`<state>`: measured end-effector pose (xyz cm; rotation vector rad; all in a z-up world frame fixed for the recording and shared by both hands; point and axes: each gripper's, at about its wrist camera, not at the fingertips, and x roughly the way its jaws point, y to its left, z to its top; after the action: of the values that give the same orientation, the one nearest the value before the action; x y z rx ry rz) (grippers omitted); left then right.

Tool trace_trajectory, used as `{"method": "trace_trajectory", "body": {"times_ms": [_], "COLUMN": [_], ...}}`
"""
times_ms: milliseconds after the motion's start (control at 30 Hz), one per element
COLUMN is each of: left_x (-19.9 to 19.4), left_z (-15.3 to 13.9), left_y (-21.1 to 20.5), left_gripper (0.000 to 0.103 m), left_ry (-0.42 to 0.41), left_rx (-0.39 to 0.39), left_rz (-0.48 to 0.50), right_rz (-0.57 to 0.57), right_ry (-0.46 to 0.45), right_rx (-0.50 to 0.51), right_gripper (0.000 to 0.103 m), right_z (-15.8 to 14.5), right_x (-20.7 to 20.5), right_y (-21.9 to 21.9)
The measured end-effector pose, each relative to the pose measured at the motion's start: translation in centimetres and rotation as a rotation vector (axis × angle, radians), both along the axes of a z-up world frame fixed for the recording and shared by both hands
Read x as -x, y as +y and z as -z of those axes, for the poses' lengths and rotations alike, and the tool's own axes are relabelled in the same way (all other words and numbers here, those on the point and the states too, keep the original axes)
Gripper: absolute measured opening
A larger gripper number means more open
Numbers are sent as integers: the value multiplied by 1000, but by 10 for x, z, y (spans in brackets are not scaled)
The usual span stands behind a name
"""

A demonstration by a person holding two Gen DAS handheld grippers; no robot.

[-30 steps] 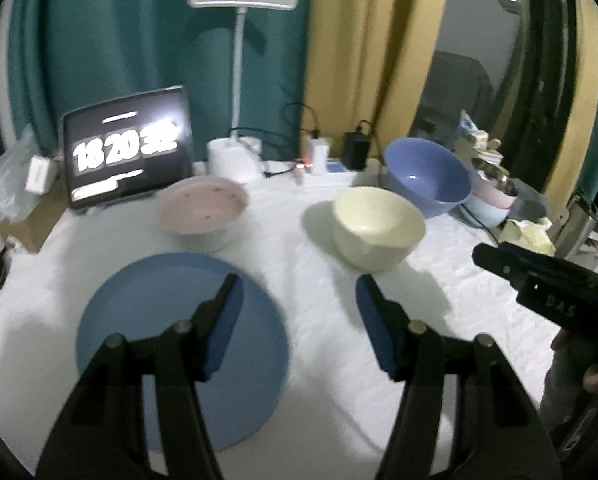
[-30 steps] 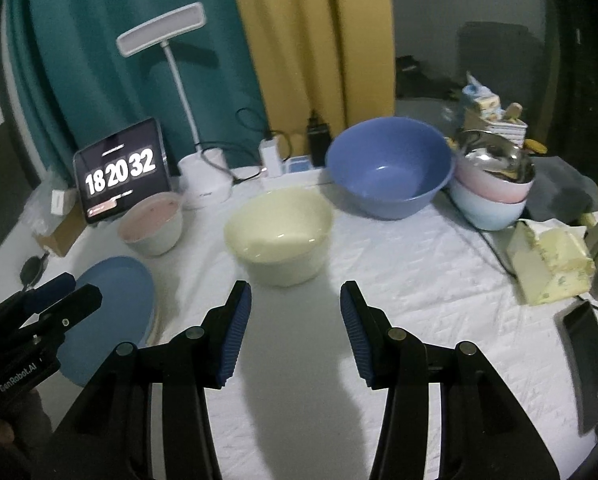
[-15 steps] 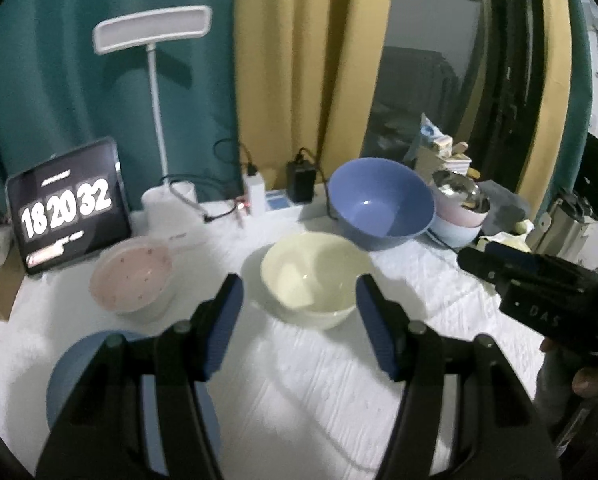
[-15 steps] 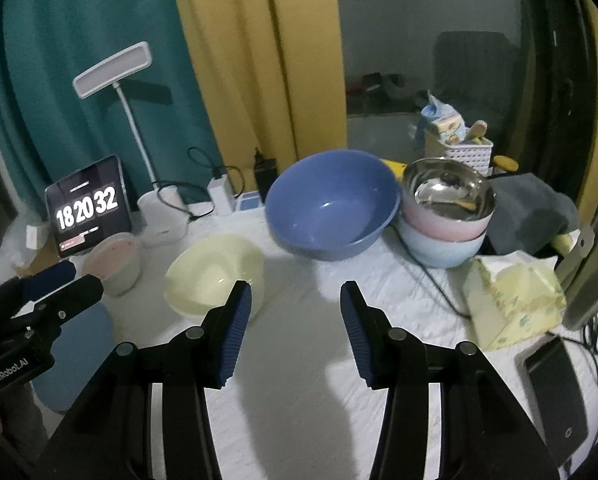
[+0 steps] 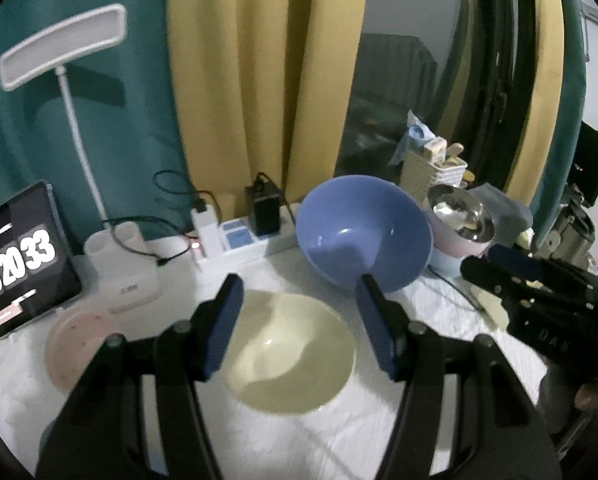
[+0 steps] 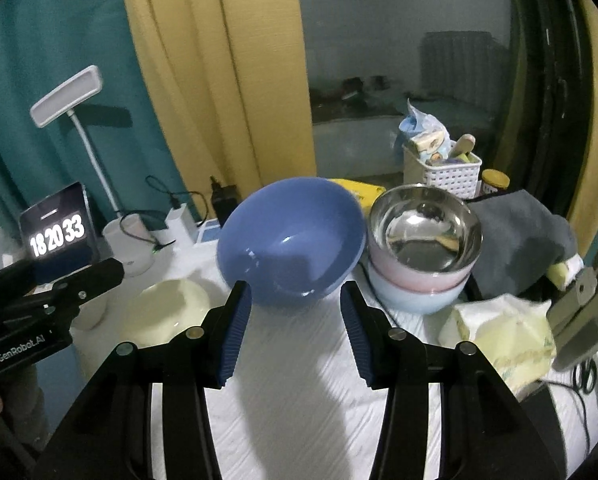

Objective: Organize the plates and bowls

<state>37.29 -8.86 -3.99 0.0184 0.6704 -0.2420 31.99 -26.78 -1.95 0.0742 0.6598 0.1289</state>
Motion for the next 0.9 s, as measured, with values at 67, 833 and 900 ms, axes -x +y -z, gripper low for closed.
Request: {"method": "trace_trajectory", "body": {"times_ms": [67, 833, 900], "left_x": [-11, -114, -118], "left_z": [1, 74, 77], "left_y": [-5, -45, -48], "left_gripper": [60, 60, 60], "left_ry": [10, 226, 232], "left_rx": [5, -55, -70], "left_rz": [4, -22, -15], "right_rz": [7, 132, 118], "right_ry": [6, 220, 240], "right_rx": [3, -88, -85], "right_gripper": [49, 38, 17], "right_z": [1, 93, 102], "right_x": [-10, -93, -97], "right_y": [-3, -24, -22]}}
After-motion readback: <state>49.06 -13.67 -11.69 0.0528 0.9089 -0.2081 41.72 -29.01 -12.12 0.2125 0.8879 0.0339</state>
